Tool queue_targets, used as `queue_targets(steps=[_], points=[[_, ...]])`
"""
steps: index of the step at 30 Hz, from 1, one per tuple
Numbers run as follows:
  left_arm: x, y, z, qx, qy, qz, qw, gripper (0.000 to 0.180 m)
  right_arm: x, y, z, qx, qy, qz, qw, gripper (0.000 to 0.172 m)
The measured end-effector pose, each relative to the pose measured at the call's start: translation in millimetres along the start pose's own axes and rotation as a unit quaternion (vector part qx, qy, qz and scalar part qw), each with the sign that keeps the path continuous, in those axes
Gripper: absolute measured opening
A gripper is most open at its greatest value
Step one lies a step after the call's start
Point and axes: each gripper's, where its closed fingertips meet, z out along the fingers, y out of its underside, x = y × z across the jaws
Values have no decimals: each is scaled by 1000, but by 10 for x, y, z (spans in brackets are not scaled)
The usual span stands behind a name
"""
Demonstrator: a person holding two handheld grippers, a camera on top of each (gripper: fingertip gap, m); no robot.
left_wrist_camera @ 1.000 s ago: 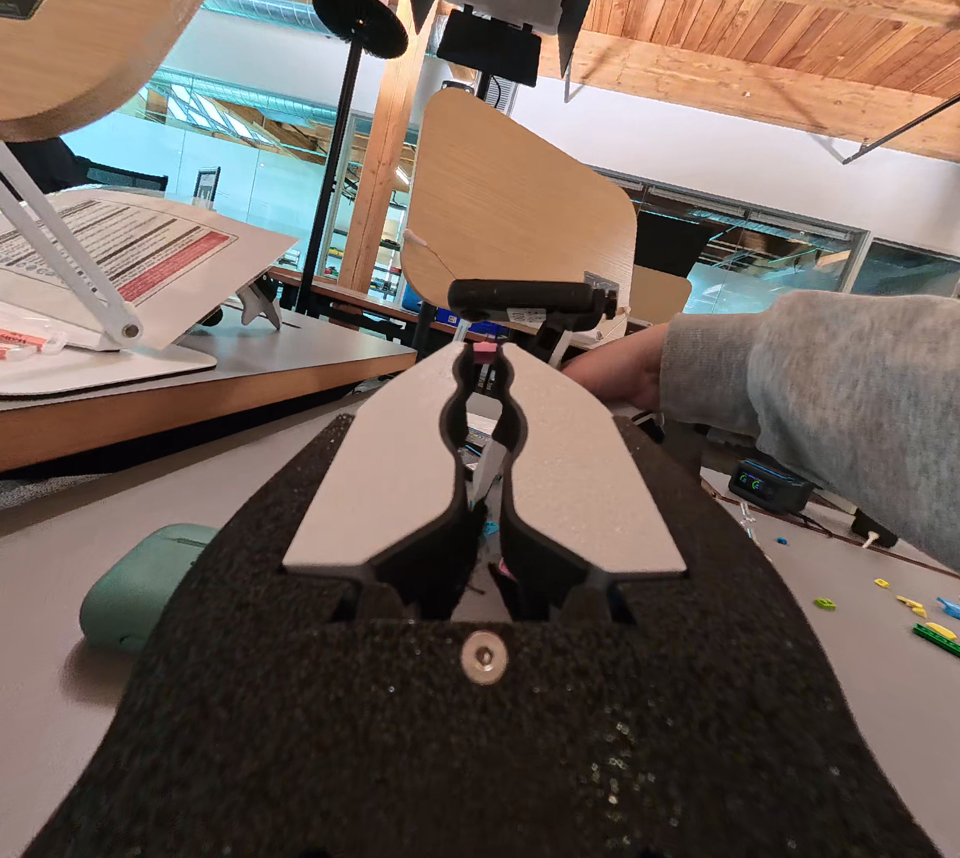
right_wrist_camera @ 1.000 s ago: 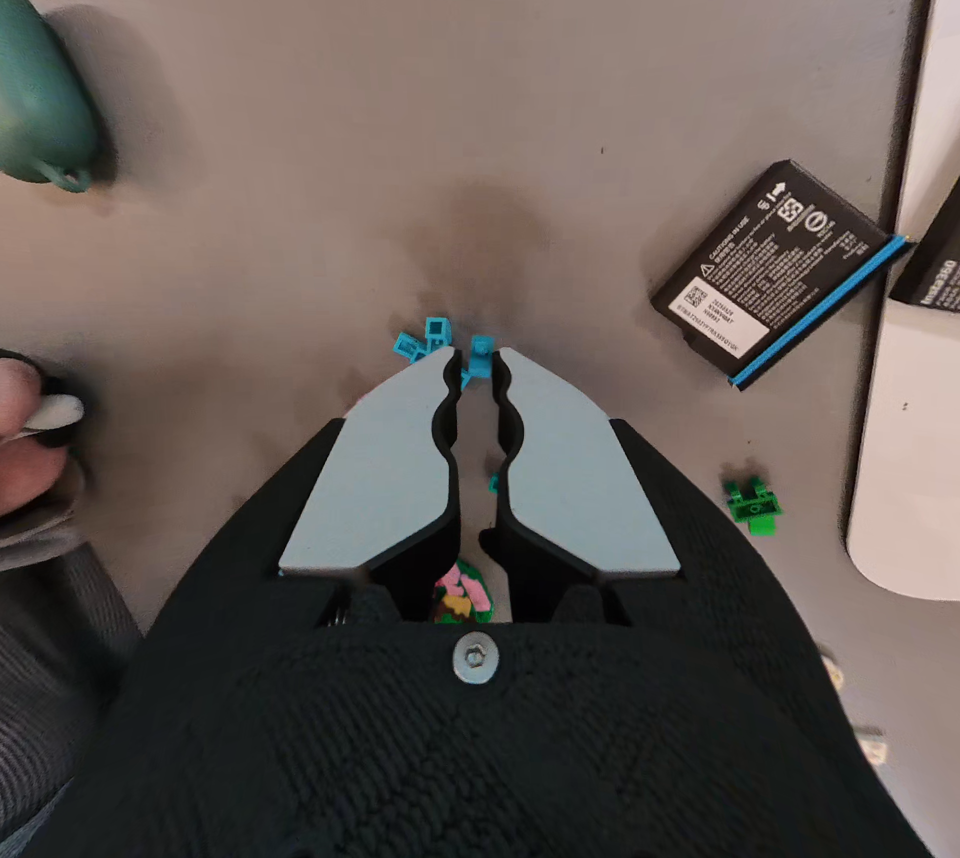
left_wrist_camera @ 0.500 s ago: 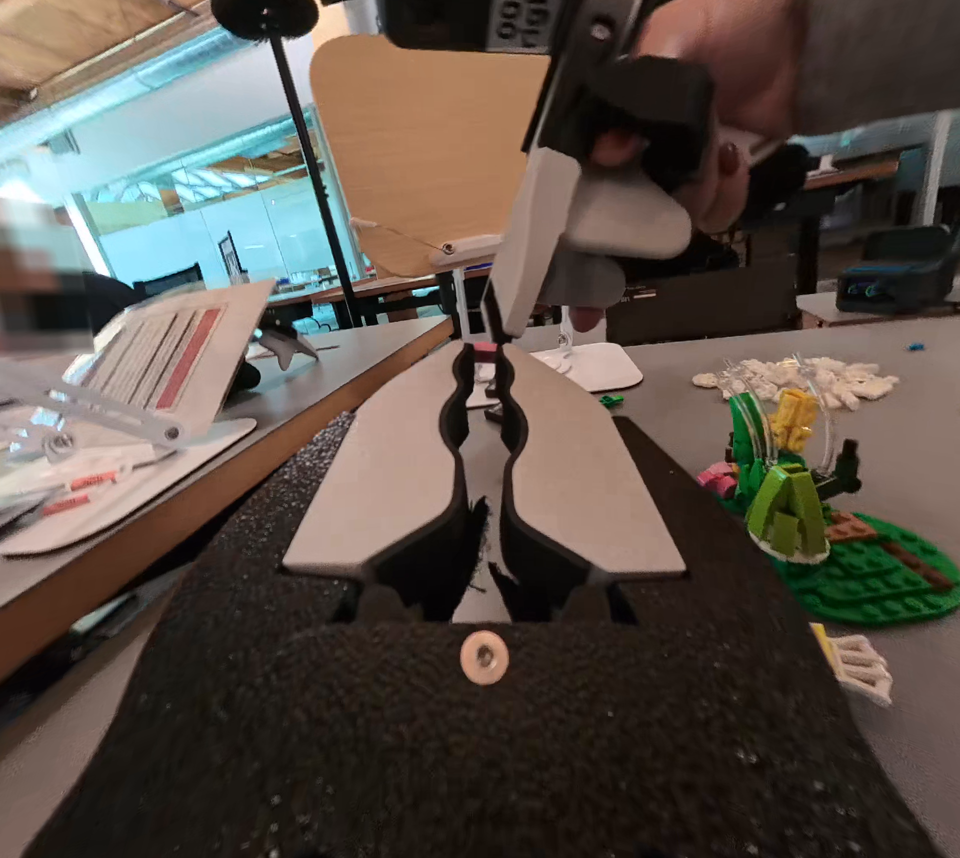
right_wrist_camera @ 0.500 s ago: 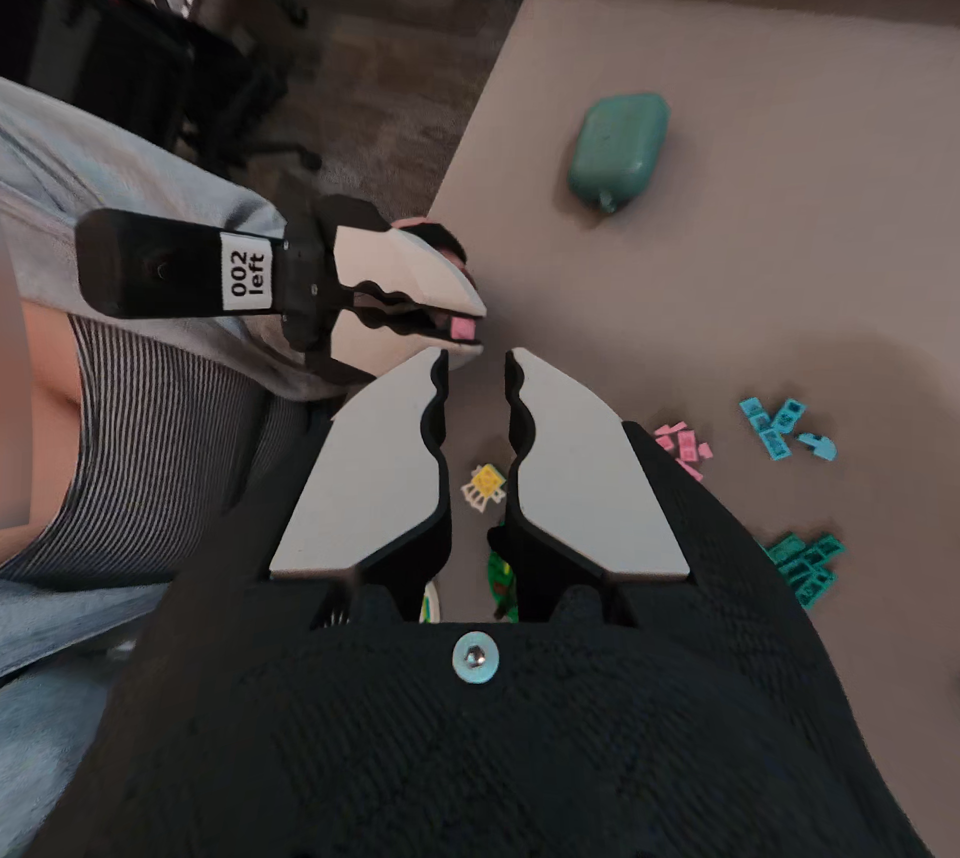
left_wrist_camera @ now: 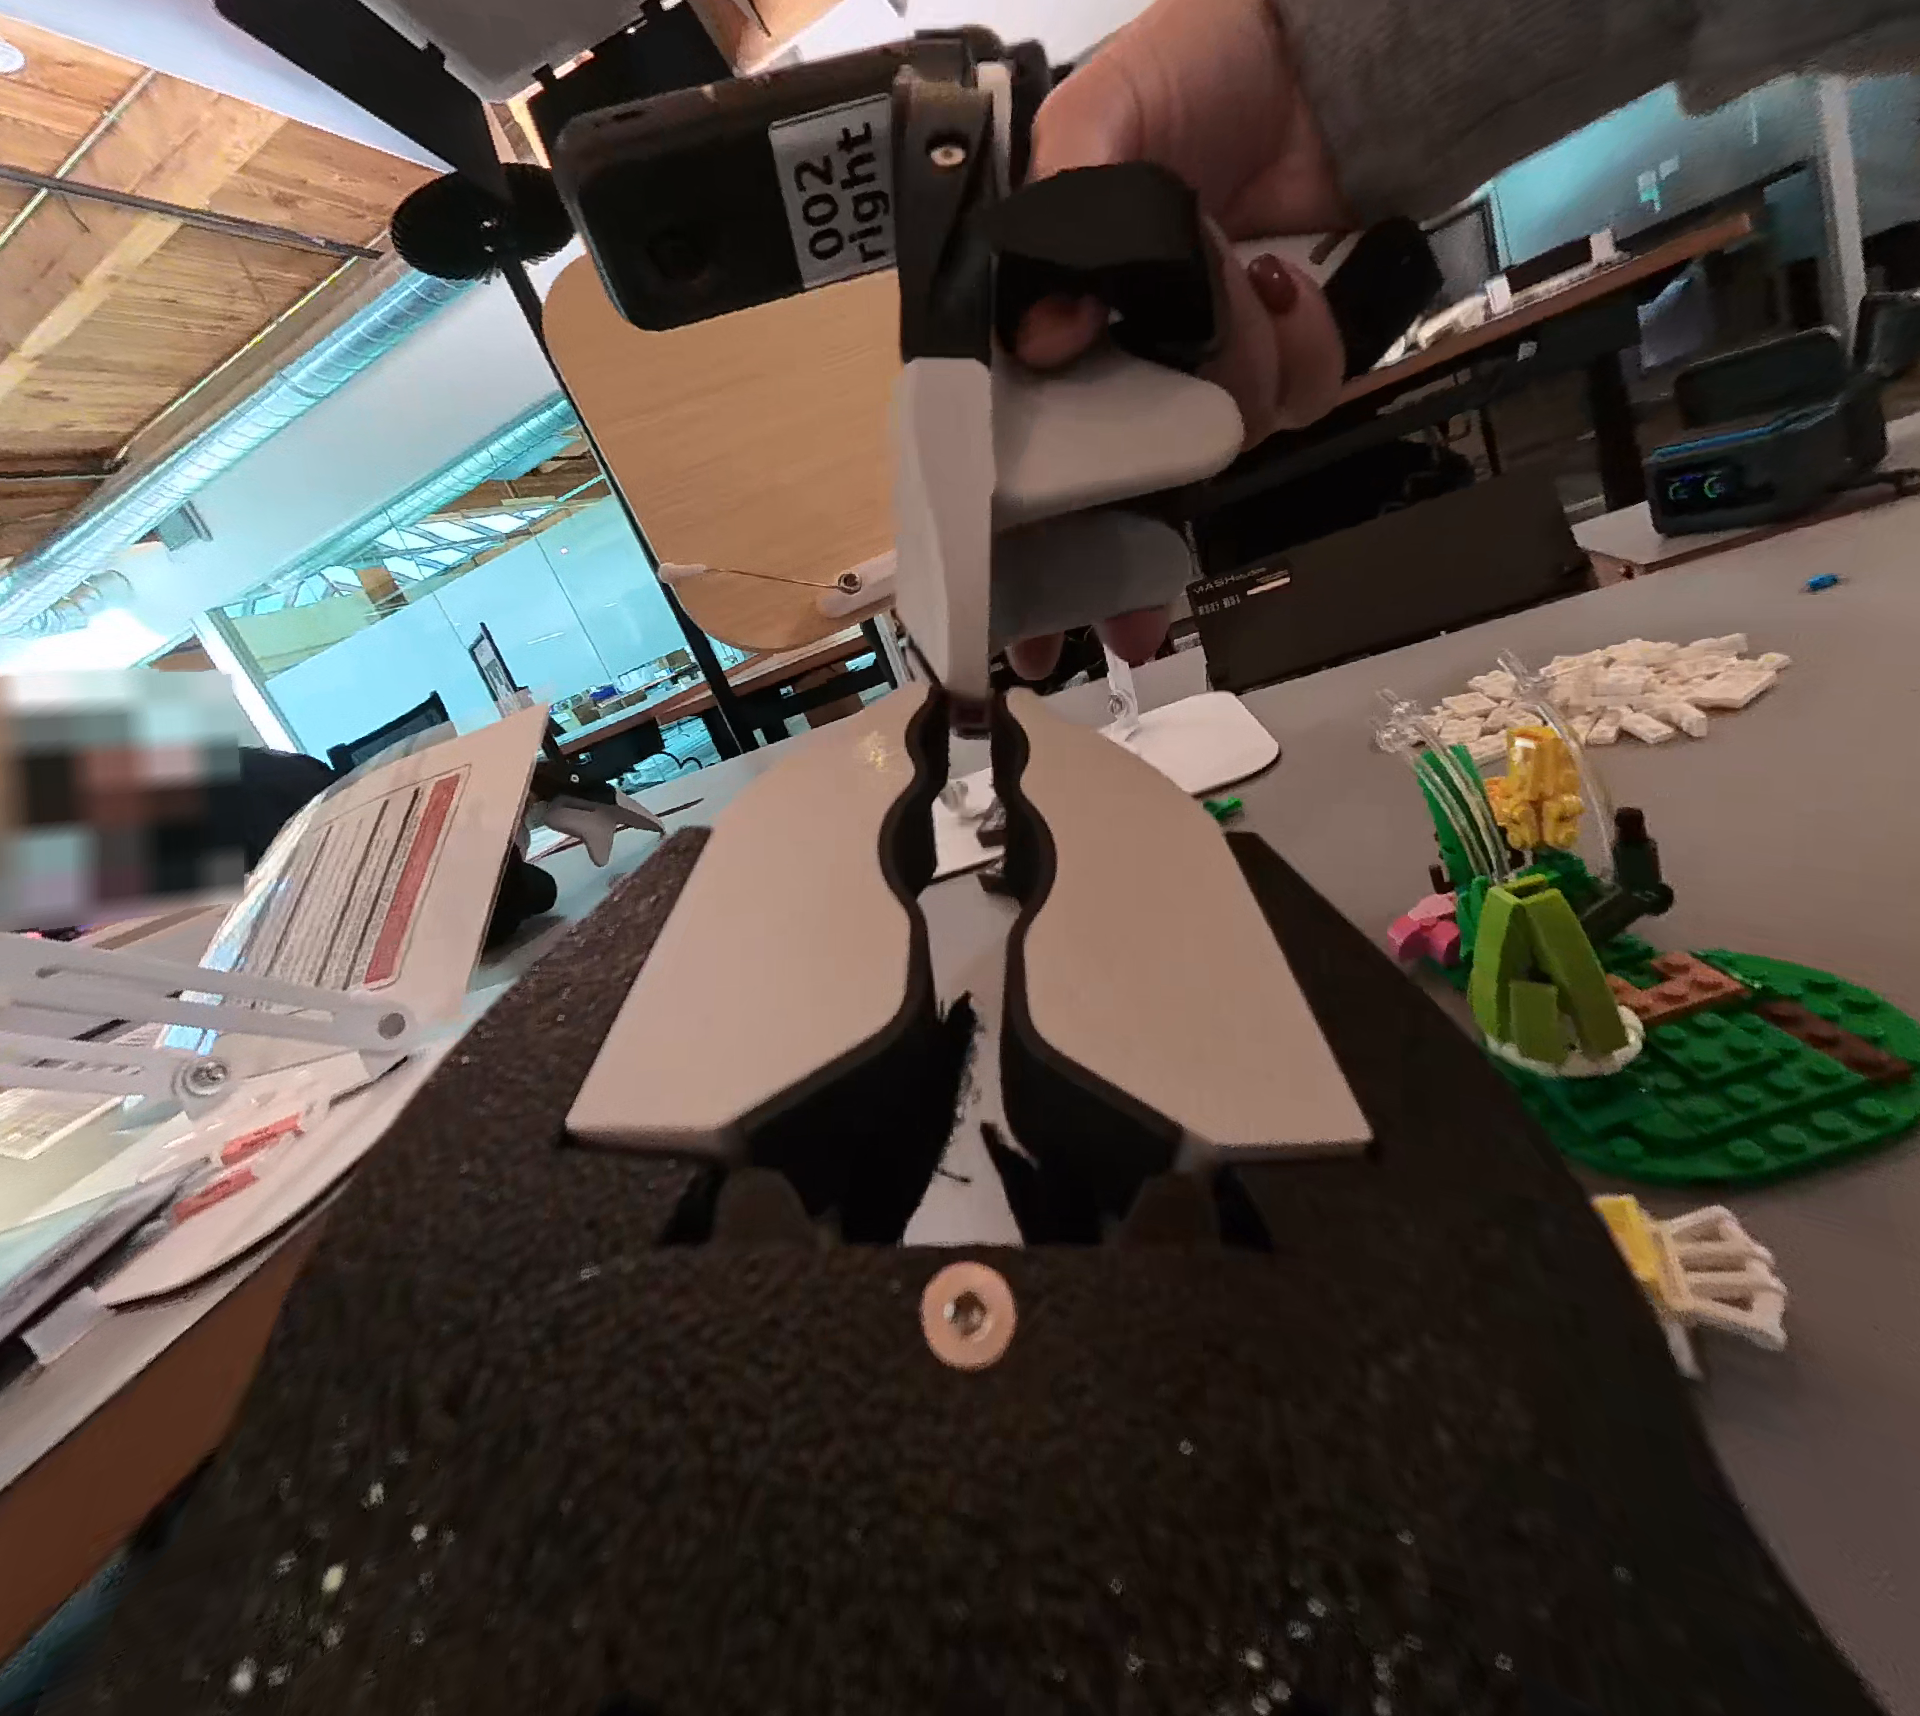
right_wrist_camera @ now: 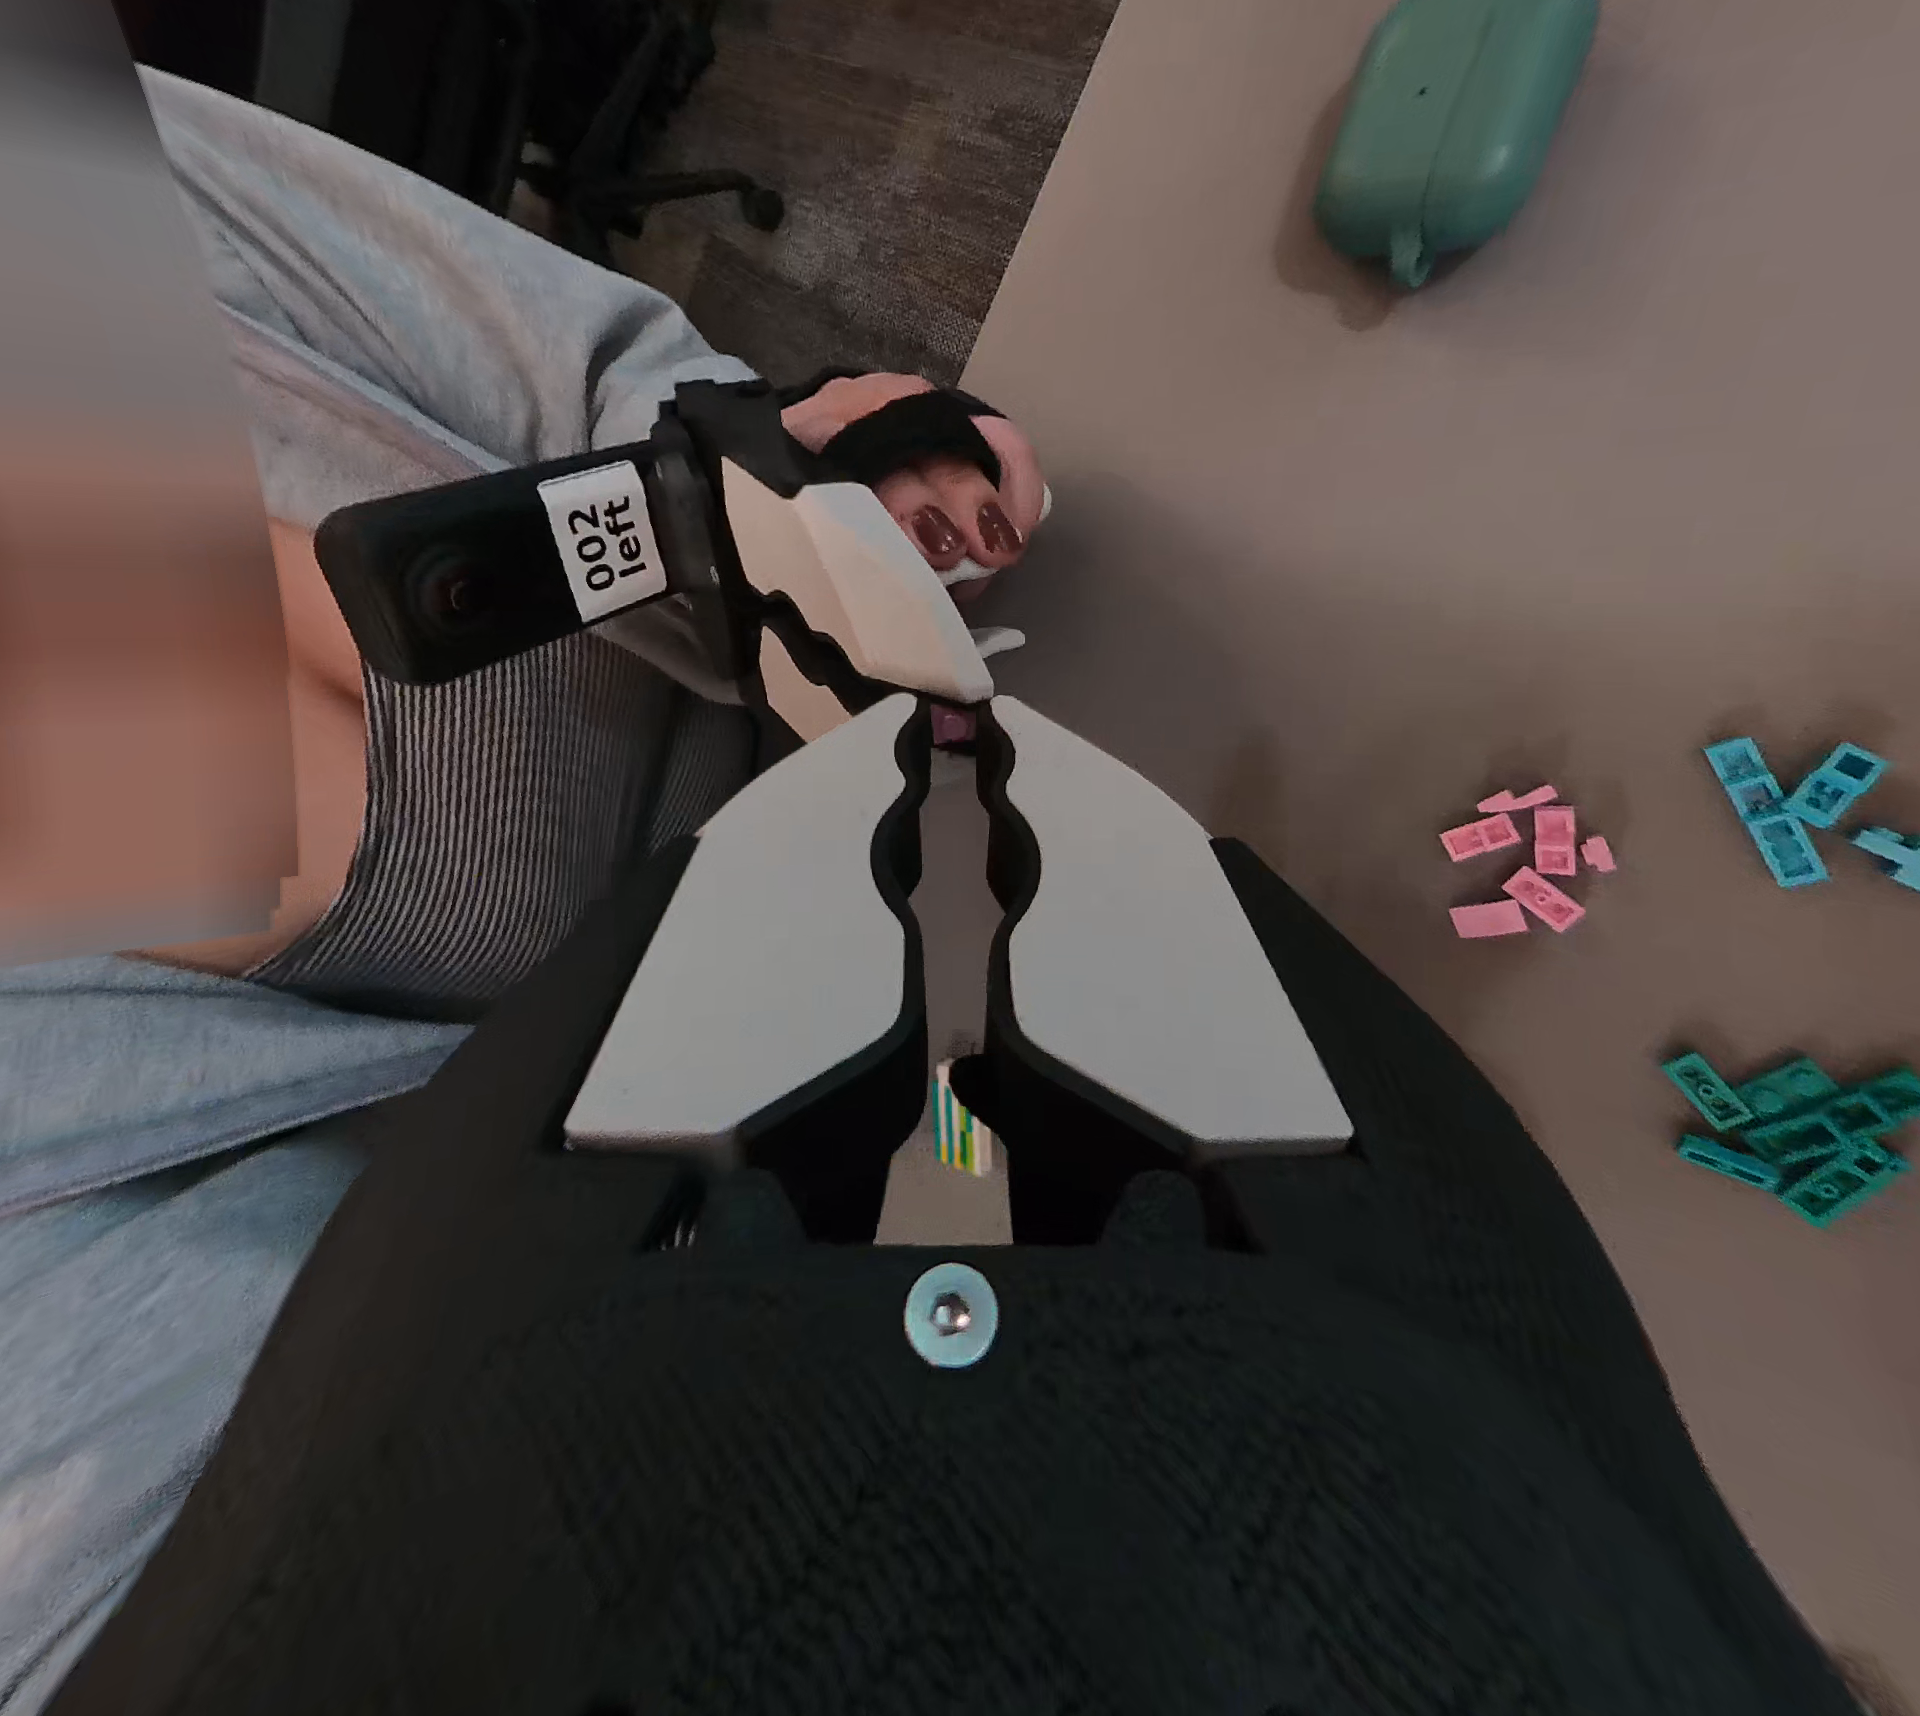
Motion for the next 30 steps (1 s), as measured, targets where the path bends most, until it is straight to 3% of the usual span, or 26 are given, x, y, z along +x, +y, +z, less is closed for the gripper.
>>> queue_targets(steps=[1, 3, 7, 11, 17, 23, 27, 28, 30], points=[[-22, 4, 10, 0, -8, -12, 1000, 9, 5, -10, -10, 1, -3, -5, 1000, 6], [-123, 126, 37, -29, -36, -26, 999, 33, 214, 6, -46, -12, 49, -8, 999, 6], [-419, 319, -2, -67, -93, -84, 990, 18, 942, 374, -73, -141, 225, -12, 964, 6], [-595, 335, -64, -48, -123, -149, 980, 15, 1252, 570, 96, -233, 282, -90, 926, 7], [-669, 267, -110, -12, -124, -209, 970, 14, 1443, 484, 206, -249, 319, -179, 897, 15], [-630, 288, -98, -15, -108, -227, 968, 10, 1416, 444, 109, -220, 338, -175, 898, 24], [-591, 241, -89, -5, -97, -232, 968, 11, 1008, 323, -153, -89, 359, -166, 914, 24], [-515, 203, -75, 2, -72, -236, 969, 0, 839, 334, -221, -49, 362, -167, 916, 24], [-278, 12, -48, 37, 16, -254, 966, 0, 468, 483, -301, 20, 365, -167, 916, 25]])
